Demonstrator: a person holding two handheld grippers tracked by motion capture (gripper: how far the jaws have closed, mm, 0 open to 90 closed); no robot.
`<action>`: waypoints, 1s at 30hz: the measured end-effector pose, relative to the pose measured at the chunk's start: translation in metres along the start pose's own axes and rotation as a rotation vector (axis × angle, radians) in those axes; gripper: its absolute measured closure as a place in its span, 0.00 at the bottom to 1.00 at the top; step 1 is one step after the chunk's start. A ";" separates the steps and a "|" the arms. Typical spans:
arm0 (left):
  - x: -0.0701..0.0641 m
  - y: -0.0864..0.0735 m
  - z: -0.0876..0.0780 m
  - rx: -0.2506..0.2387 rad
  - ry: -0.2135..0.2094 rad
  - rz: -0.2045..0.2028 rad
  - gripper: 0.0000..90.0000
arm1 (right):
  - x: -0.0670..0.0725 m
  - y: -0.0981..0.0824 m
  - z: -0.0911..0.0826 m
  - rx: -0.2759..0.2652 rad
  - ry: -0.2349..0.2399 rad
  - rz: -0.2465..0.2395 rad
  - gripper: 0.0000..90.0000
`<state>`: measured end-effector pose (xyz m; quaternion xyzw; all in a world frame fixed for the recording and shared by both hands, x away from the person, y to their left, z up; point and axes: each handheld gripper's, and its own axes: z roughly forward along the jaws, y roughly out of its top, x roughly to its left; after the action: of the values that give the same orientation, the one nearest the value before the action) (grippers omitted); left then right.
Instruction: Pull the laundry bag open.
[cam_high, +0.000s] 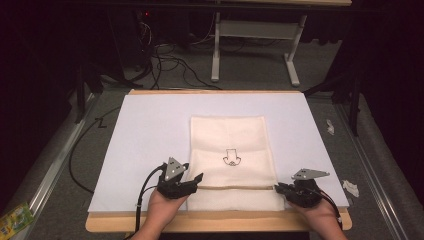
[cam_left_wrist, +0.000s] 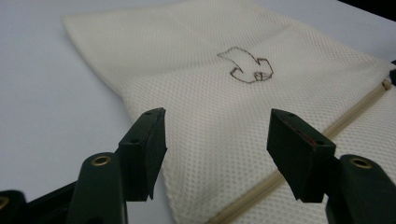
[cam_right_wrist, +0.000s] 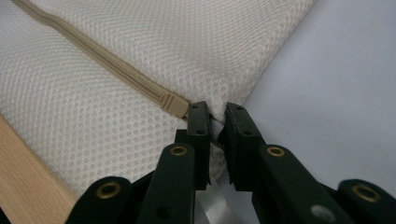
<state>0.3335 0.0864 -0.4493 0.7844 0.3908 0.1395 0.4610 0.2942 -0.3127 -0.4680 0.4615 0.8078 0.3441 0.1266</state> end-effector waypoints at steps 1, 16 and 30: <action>-0.001 0.001 0.003 -0.003 -0.015 -0.021 0.42 | 0.000 0.001 -0.001 -0.006 -0.001 -0.006 0.93; -0.087 0.027 0.061 0.036 -0.283 0.086 0.61 | 0.005 0.010 -0.012 -0.108 -0.019 -0.030 0.93; -0.130 0.029 0.115 0.065 -0.333 0.008 0.81 | 0.007 0.013 -0.018 -0.158 0.007 -0.021 0.93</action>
<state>0.3288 -0.0885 -0.4684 0.8128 0.3103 -0.0036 0.4931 0.2900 -0.3103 -0.4455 0.4406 0.7832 0.4071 0.1636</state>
